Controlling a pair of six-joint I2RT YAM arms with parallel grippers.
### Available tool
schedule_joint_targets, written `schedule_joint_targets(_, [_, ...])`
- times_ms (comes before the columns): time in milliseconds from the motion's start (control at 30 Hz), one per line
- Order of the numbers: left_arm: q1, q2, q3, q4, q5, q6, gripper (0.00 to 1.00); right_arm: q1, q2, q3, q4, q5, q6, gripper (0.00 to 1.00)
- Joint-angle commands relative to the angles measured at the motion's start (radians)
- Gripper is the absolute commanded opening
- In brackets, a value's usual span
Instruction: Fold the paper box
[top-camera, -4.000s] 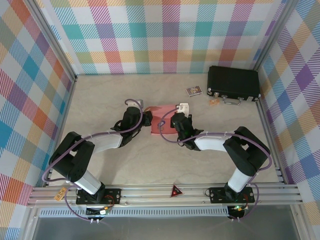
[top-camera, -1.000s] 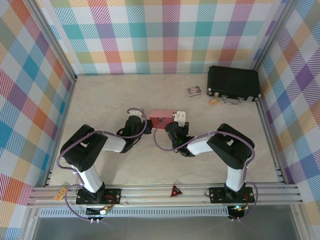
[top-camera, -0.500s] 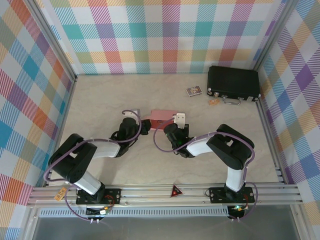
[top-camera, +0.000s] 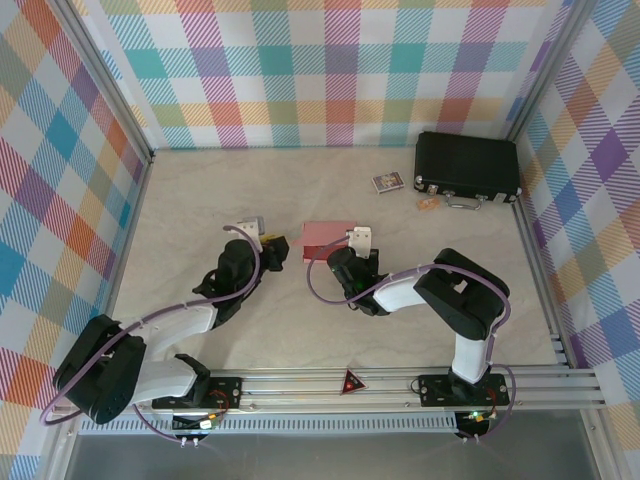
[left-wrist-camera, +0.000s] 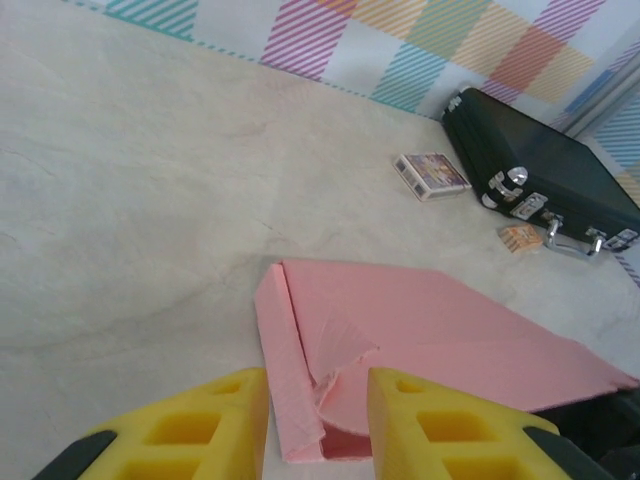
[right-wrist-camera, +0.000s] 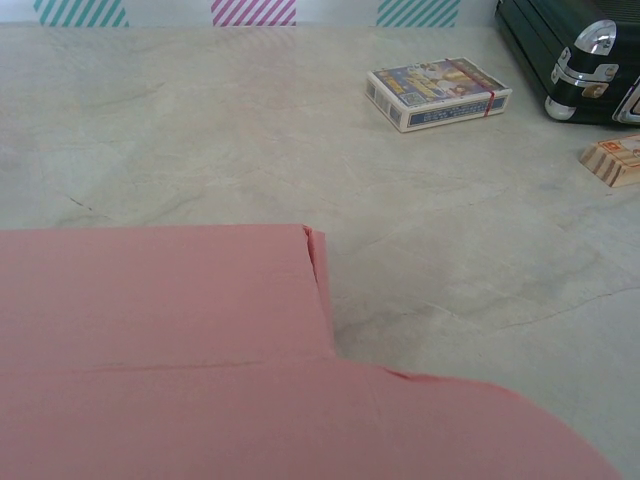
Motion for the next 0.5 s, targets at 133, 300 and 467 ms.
schedule_joint_targets(133, [-0.011, 0.153, 0.278, -0.249, 0.011, 0.035, 0.32, 0.011, -0.024, 0.009, -0.071, 0.013, 0.022, 0.04])
schedule_joint_targets(300, [-0.010, 0.317, 0.434, -0.342, 0.061, 0.040, 0.33, 0.017, -0.039, 0.015, -0.097, 0.011, 0.028, 0.16])
schedule_joint_targets(467, [-0.010, 0.422, 0.515, -0.386, 0.091, 0.043, 0.33, 0.020, -0.055, 0.015, -0.123, 0.010, 0.031, 0.31])
